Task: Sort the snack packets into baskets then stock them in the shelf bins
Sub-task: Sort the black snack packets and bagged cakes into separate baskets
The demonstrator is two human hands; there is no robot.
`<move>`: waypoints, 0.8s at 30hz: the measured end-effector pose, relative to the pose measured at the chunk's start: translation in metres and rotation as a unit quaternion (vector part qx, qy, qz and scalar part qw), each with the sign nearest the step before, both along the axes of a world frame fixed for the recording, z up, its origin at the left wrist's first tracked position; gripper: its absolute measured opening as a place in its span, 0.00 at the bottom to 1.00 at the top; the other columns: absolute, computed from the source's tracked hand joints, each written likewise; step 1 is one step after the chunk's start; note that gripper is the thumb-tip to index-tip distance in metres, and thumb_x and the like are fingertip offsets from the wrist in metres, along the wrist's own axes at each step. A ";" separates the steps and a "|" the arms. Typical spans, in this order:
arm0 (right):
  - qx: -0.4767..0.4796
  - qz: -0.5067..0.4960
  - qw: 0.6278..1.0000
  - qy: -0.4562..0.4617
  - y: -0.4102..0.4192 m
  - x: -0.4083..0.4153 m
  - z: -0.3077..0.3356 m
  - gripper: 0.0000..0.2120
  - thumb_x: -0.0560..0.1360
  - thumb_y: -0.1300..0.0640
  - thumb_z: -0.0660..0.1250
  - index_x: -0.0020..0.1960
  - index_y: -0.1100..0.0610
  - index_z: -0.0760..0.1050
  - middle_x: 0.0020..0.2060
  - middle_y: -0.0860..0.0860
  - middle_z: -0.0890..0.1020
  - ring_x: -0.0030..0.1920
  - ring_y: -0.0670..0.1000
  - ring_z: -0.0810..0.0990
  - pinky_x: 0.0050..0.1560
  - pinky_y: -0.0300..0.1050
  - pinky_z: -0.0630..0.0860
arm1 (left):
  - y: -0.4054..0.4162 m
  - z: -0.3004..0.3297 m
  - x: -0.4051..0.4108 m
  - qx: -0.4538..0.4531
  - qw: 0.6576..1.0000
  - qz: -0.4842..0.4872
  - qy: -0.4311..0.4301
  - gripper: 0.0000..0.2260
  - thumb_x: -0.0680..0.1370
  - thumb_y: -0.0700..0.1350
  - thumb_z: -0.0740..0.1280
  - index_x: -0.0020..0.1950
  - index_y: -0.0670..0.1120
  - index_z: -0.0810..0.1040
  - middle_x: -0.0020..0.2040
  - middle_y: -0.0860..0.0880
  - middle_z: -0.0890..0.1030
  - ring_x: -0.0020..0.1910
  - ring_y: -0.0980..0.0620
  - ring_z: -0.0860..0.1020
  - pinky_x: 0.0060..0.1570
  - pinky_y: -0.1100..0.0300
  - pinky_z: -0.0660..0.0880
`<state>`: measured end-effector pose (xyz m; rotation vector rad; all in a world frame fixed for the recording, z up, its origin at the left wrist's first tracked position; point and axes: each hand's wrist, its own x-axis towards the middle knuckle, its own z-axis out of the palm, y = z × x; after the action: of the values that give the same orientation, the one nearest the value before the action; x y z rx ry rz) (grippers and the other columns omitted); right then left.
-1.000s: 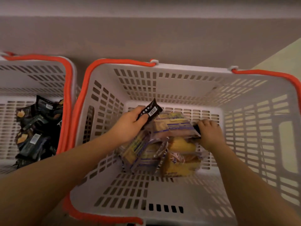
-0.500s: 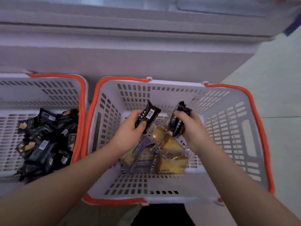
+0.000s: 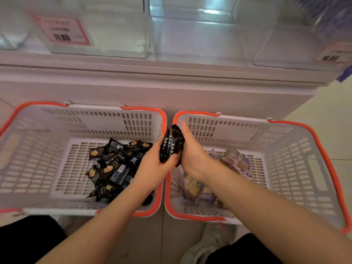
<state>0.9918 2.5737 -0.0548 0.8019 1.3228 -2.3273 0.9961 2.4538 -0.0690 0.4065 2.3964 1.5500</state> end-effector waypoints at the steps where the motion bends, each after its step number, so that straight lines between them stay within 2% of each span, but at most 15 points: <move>1: -0.028 0.006 0.999 0.014 -0.010 0.003 -0.001 0.31 0.75 0.34 0.52 0.64 0.55 0.74 0.61 0.56 0.79 0.60 0.53 0.78 0.57 0.46 0.75 | -0.014 -0.002 -0.001 -0.024 1.000 0.009 -0.001 0.18 0.74 0.48 0.68 0.57 0.63 0.65 0.46 0.67 0.74 0.43 0.77 0.73 0.38 0.82 0.66; 3: -0.085 0.032 0.995 0.037 -0.030 0.013 -0.005 0.31 0.76 0.34 0.46 0.64 0.53 0.73 0.61 0.54 0.78 0.62 0.51 0.77 0.58 0.45 0.74 | -0.040 -0.009 0.001 -0.066 0.997 0.023 -0.017 0.21 0.73 0.50 0.69 0.63 0.59 0.65 0.48 0.67 0.74 0.42 0.73 0.74 0.39 0.82 0.66; 5: -0.085 0.064 0.994 0.034 -0.051 0.020 -0.009 0.26 0.78 0.37 0.44 0.63 0.49 0.72 0.58 0.47 0.80 0.59 0.44 0.77 0.56 0.39 0.73 | -0.067 -0.017 0.000 -0.118 0.992 0.042 0.006 0.27 0.72 0.49 0.70 0.69 0.52 0.66 0.54 0.60 0.76 0.49 0.64 0.75 0.46 0.80 0.65; 7: -0.032 0.080 0.996 0.031 -0.068 0.022 -0.014 0.18 0.81 0.42 0.47 0.61 0.46 0.70 0.53 0.41 0.79 0.54 0.37 0.77 0.55 0.35 0.72 | -0.092 -0.026 -0.007 -0.180 0.980 0.060 0.061 0.29 0.72 0.48 0.71 0.70 0.46 0.65 0.60 0.50 0.76 0.58 0.53 0.74 0.54 0.67 0.67; 9: 0.059 0.091 0.993 0.043 -0.079 0.021 -0.019 0.11 0.81 0.47 0.53 0.60 0.47 0.69 0.54 0.40 0.76 0.55 0.39 0.74 0.62 0.39 0.69 | -0.110 -0.036 -0.018 -0.248 0.963 0.075 0.071 0.29 0.72 0.48 0.71 0.70 0.44 0.65 0.63 0.46 0.74 0.61 0.47 0.74 0.55 0.57 0.70; 11: 0.125 0.085 0.988 0.040 -0.082 0.016 -0.023 0.05 0.80 0.51 0.58 0.52 0.47 0.71 0.53 0.44 0.77 0.56 0.44 0.75 0.65 0.44 0.70 | -0.118 -0.046 -0.027 -0.329 0.944 0.036 0.007 0.30 0.72 0.49 0.70 0.70 0.45 0.63 0.65 0.45 0.73 0.62 0.45 0.73 0.57 0.53 0.72; 13: 0.186 0.072 0.979 0.036 -0.081 0.012 -0.028 0.04 0.80 0.54 0.59 0.48 0.49 0.72 0.52 0.50 0.79 0.52 0.48 0.78 0.59 0.45 0.75 | -0.119 -0.055 -0.027 -0.379 0.920 -0.048 -0.086 0.30 0.73 0.50 0.69 0.72 0.45 0.62 0.67 0.45 0.71 0.64 0.45 0.72 0.61 0.52 0.71; 15: 0.255 0.072 0.963 0.049 -0.073 0.011 -0.034 0.06 0.80 0.55 0.59 0.45 0.50 0.73 0.48 0.50 0.80 0.45 0.46 0.79 0.47 0.38 0.78 | -0.114 -0.060 -0.021 -0.364 0.921 -0.085 -0.112 0.28 0.75 0.49 0.67 0.72 0.43 0.63 0.68 0.44 0.71 0.65 0.46 0.70 0.65 0.55 0.67; 16: 0.290 0.070 0.952 0.061 -0.068 0.011 -0.036 0.07 0.80 0.55 0.59 0.44 0.49 0.73 0.45 0.48 0.80 0.42 0.44 0.78 0.42 0.34 0.77 | -0.109 -0.060 -0.017 -0.345 0.932 -0.073 -0.081 0.26 0.76 0.47 0.66 0.71 0.42 0.65 0.66 0.44 0.72 0.65 0.47 0.70 0.64 0.56 0.67; 18: 0.352 0.051 0.931 0.080 -0.051 0.015 -0.041 0.08 0.79 0.56 0.59 0.42 0.48 0.73 0.40 0.46 0.80 0.39 0.43 0.78 0.42 0.37 0.76 | -0.095 -0.052 -0.011 -0.289 0.957 -0.018 0.025 0.18 0.77 0.43 0.64 0.66 0.42 0.71 0.56 0.46 0.75 0.59 0.47 0.73 0.56 0.57 0.70; 20: 0.425 0.019 0.901 0.082 -0.028 0.021 -0.049 0.10 0.79 0.57 0.60 0.39 0.47 0.72 0.36 0.46 0.79 0.38 0.47 0.78 0.42 0.42 0.75 | -0.071 -0.035 -0.009 -0.226 0.968 -0.014 0.104 0.13 0.77 0.39 0.62 0.60 0.43 0.75 0.45 0.51 0.72 0.51 0.50 0.73 0.46 0.59 0.70; 22: 0.511 0.001 0.857 0.063 0.000 0.028 -0.058 0.09 0.78 0.56 0.60 0.39 0.49 0.72 0.33 0.44 0.77 0.35 0.46 0.76 0.34 0.38 0.70 | -0.043 -0.022 -0.008 -0.196 0.966 -0.076 0.152 0.11 0.76 0.38 0.62 0.57 0.43 0.76 0.44 0.51 0.72 0.49 0.50 0.73 0.45 0.58 0.71; 24: 0.584 0.008 0.812 0.024 0.033 0.035 -0.071 0.06 0.78 0.57 0.60 0.44 0.53 0.74 0.34 0.45 0.77 0.36 0.49 0.75 0.32 0.40 0.66 | -0.014 -0.019 -0.007 -0.182 0.959 -0.138 0.168 0.10 0.76 0.39 0.62 0.57 0.42 0.77 0.49 0.47 0.75 0.52 0.48 0.73 0.49 0.55 0.72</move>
<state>1.0272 2.6065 -0.1256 0.9829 2.7655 -1.2779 0.9890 2.4399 -0.0882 0.9361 2.6559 0.9542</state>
